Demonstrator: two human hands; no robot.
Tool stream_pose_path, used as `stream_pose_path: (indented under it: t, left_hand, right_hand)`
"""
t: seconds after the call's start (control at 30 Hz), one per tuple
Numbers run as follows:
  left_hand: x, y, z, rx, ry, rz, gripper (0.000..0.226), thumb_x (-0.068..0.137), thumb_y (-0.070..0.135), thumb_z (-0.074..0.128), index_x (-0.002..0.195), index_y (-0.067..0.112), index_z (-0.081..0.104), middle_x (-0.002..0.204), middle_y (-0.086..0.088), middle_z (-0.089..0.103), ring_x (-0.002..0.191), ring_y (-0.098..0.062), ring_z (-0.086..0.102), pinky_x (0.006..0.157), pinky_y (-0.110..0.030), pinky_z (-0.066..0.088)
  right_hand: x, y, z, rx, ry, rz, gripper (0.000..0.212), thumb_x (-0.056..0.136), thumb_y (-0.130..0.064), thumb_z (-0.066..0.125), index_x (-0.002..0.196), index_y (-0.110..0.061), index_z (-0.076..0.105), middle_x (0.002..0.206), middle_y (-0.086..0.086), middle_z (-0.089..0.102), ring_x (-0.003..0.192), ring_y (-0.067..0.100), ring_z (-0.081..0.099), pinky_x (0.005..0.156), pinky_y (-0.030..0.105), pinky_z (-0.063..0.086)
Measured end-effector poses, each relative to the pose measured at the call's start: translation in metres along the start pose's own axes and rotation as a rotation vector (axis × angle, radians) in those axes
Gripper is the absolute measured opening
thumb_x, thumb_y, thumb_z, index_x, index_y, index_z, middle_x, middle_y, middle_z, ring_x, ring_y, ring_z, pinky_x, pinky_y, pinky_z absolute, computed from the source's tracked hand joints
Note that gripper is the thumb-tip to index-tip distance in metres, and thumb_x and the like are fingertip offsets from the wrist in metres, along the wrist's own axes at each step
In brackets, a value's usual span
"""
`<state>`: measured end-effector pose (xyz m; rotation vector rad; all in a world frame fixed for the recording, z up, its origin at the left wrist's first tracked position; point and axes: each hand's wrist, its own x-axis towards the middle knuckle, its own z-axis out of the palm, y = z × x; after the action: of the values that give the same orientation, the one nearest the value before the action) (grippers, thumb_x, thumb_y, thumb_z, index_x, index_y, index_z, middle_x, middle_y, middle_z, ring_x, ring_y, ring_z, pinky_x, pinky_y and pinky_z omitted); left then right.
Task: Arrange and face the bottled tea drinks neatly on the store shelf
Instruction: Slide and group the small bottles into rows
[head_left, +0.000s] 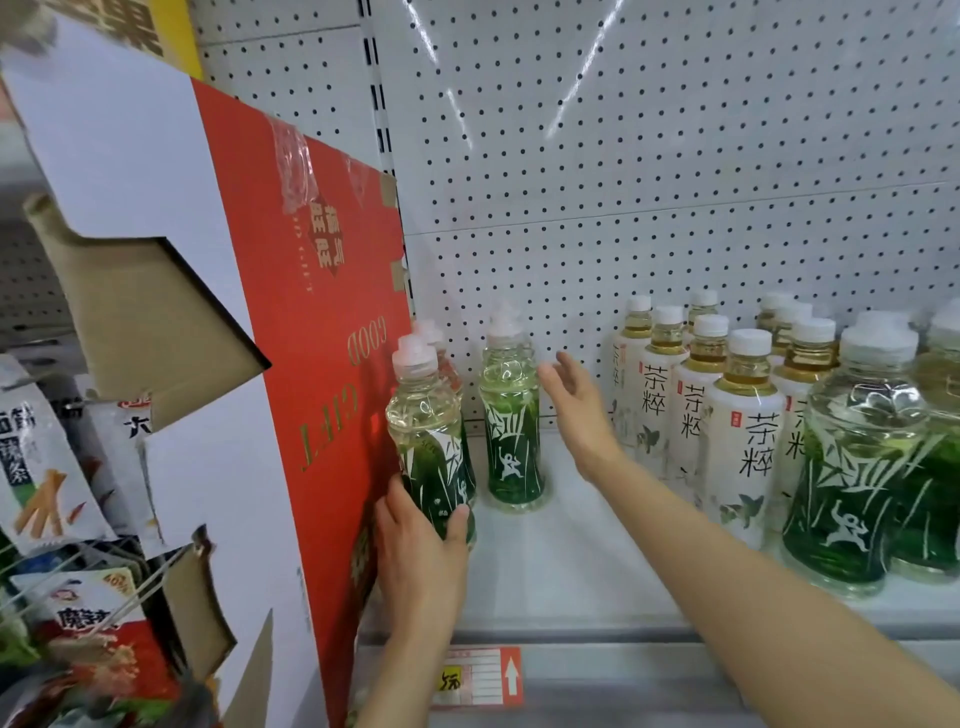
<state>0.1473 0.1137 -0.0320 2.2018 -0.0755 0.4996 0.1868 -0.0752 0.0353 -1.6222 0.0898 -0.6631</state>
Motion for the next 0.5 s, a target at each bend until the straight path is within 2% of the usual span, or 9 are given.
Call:
stream_pose_path:
  t: [0.1,0.17,0.23,0.3,0.33,0.4,0.47,0.5]
  left_hand:
    - [0.006,-0.002,0.001,-0.089,-0.021,-0.012,0.083,0.085,0.034,0.074,0.151,0.010,0.028,0.145,-0.009,0.045,0.134,-0.028,0.044,0.106,-0.039,0.038]
    - [0.012,-0.004,0.003,-0.147,-0.042,-0.019,0.084,0.082,0.031,0.077,0.149,0.014,0.031,0.141,-0.006,0.051,0.129,-0.027,0.050,0.105,-0.039,0.042]
    - [0.018,-0.005,0.004,-0.192,-0.071,-0.032,0.086,0.079,0.030,0.080,0.149,0.016,0.031,0.137,-0.004,0.056,0.124,-0.025,0.055,0.103,-0.041,0.046]
    - [0.022,-0.005,0.005,-0.247,-0.096,-0.044,0.086,0.077,0.028,0.082,0.147,0.018,0.034,0.132,-0.001,0.059,0.118,-0.022,0.058,0.098,-0.034,0.047]
    - [0.024,-0.005,0.004,-0.274,-0.103,-0.047,0.084,0.076,0.027,0.084,0.145,0.018,0.037,0.130,0.001,0.060,0.115,-0.019,0.059,0.094,-0.030,0.046]
    - [0.026,-0.003,0.004,-0.322,-0.116,-0.052,0.082,0.073,0.026,0.086,0.142,0.020,0.041,0.126,0.005,0.062,0.108,-0.013,0.060,0.088,-0.024,0.043]
    - [0.028,-0.003,0.004,-0.368,-0.129,-0.067,0.081,0.071,0.024,0.088,0.139,0.022,0.044,0.121,0.009,0.062,0.103,-0.009,0.060,0.085,-0.022,0.042]
    - [0.030,-0.003,0.004,-0.385,-0.133,-0.077,0.081,0.069,0.022,0.089,0.137,0.023,0.045,0.119,0.010,0.063,0.102,-0.009,0.060,0.085,-0.022,0.042]
  right_hand:
    - [0.040,-0.009,0.002,-0.005,-0.043,0.042,0.060,0.100,-0.036,0.054,0.151,-0.013,0.034,0.148,0.006,0.047,0.133,0.022,0.046,0.112,0.039,0.036]
    - [0.063,-0.007,0.002,0.033,-0.088,0.118,0.057,0.097,-0.031,0.060,0.147,-0.011,0.041,0.141,0.007,0.054,0.128,0.023,0.052,0.112,0.044,0.040]
    - [0.079,-0.002,0.002,0.092,-0.162,0.218,0.049,0.096,-0.022,0.062,0.140,-0.008,0.048,0.128,0.008,0.063,0.110,0.021,0.063,0.096,0.041,0.052]
    - [0.087,0.001,0.003,0.113,-0.239,0.279,0.036,0.097,-0.010,0.056,0.133,-0.005,0.055,0.108,0.008,0.069,0.087,0.018,0.065,0.073,0.033,0.053]
    - [0.091,0.003,0.003,0.098,-0.263,0.294,0.034,0.098,-0.007,0.055,0.131,-0.004,0.057,0.103,0.009,0.070,0.083,0.019,0.065,0.070,0.032,0.053]
    - [0.096,0.004,0.005,0.040,-0.264,0.292,0.034,0.098,-0.004,0.054,0.131,-0.004,0.058,0.104,0.012,0.071,0.089,0.027,0.067,0.079,0.040,0.058]
    - [0.096,0.003,0.008,-0.023,-0.204,0.248,0.032,0.097,-0.005,0.055,0.129,-0.003,0.057,0.105,0.013,0.071,0.102,0.036,0.067,0.094,0.051,0.054]
    - [0.093,0.002,0.011,-0.042,-0.153,0.223,0.030,0.097,-0.006,0.056,0.127,-0.003,0.058,0.103,0.011,0.071,0.104,0.037,0.067,0.095,0.052,0.053]
